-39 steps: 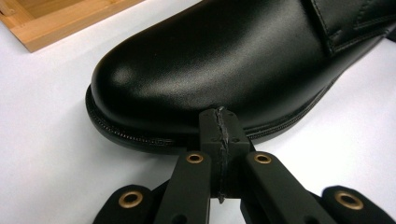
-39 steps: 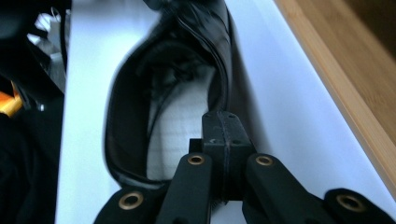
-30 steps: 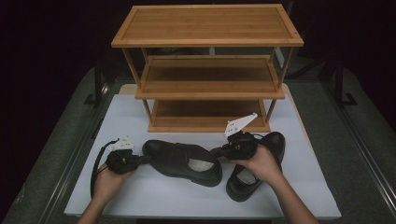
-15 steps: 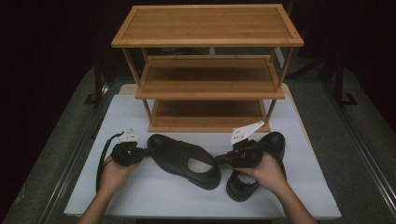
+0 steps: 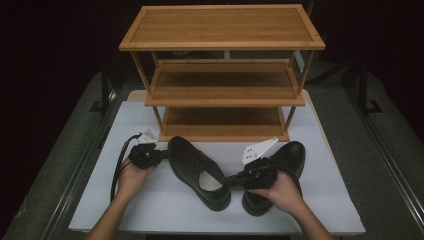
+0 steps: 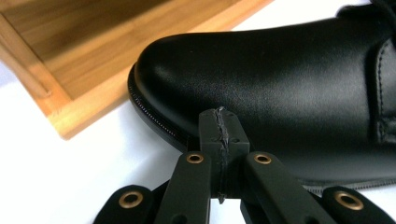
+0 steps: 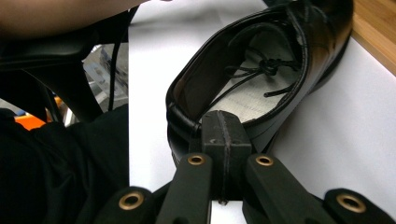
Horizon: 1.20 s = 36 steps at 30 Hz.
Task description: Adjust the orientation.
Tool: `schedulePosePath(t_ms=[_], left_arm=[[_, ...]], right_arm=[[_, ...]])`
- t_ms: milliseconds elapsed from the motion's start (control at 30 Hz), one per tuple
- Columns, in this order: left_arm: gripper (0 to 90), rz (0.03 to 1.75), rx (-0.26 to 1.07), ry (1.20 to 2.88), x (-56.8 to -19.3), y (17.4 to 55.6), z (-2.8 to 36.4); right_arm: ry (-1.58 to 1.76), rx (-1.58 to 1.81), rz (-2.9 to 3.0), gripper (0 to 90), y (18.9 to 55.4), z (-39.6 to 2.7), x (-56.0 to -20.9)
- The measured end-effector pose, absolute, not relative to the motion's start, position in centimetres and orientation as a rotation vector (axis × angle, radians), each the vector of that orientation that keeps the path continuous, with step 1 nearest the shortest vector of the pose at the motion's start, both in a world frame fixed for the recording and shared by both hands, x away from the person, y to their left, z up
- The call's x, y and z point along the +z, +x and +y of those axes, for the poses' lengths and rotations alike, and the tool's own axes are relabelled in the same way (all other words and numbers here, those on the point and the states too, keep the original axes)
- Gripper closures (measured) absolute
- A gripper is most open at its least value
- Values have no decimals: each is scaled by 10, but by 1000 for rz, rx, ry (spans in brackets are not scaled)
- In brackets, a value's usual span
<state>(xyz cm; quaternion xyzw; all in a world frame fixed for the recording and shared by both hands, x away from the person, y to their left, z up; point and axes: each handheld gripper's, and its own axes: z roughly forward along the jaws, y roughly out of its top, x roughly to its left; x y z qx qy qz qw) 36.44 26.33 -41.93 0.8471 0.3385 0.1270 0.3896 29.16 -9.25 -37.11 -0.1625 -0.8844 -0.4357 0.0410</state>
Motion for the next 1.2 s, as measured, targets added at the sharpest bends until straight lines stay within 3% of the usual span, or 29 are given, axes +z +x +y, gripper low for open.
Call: schedulePosePath(t_ms=[1200], left_arm=[[900, 791, 340, 2158, -422, 409, 196]], right_arm=[[-453, -1340, -2743, 899, 291, -88, -371]])
